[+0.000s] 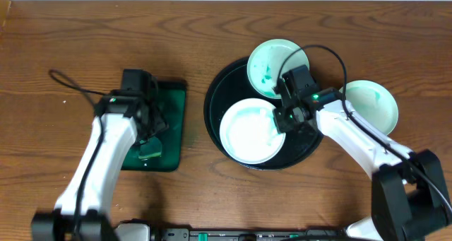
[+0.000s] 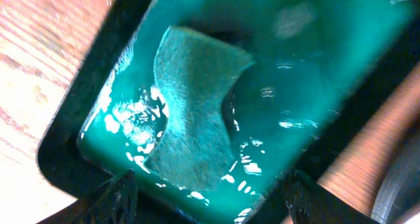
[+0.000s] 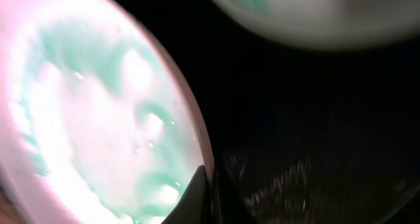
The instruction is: Clean dirty plates on tray and stack at the side
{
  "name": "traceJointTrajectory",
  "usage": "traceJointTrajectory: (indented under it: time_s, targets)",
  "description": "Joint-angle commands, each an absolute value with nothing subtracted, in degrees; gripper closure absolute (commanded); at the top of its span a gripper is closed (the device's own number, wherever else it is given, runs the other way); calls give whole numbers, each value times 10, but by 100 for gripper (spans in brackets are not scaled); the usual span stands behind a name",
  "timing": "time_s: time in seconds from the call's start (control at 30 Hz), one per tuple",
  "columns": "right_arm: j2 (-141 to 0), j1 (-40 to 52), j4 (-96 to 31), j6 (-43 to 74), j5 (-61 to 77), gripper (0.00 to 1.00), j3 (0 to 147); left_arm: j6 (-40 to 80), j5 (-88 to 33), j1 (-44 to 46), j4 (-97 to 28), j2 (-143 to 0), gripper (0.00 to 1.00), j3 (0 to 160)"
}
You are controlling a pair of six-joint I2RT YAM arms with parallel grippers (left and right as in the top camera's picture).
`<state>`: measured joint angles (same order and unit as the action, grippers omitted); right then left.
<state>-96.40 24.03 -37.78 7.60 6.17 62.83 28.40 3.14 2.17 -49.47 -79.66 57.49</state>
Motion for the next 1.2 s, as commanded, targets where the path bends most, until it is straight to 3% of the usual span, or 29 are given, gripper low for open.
traceJointTrajectory:
  time_s: [0.0, 0.33, 0.53, 1.17]
  targets:
    - [-952, 261, -354, 54, 45, 99, 681, 279, -1, 10, -505, -709, 26, 609]
    - [-985, 384, -23, 54, 41, 99, 705, 283, -29, 6, -503, -453, 22, 610]
    - [-1051, 467, 156, 5, -91, 99, 705, 283, -30, 6, -510, -376, 21, 610]
    - [-1060, 574, 298, -265, -272, 99, 705, 283, -30, 6, -540, -363, 21, 610]
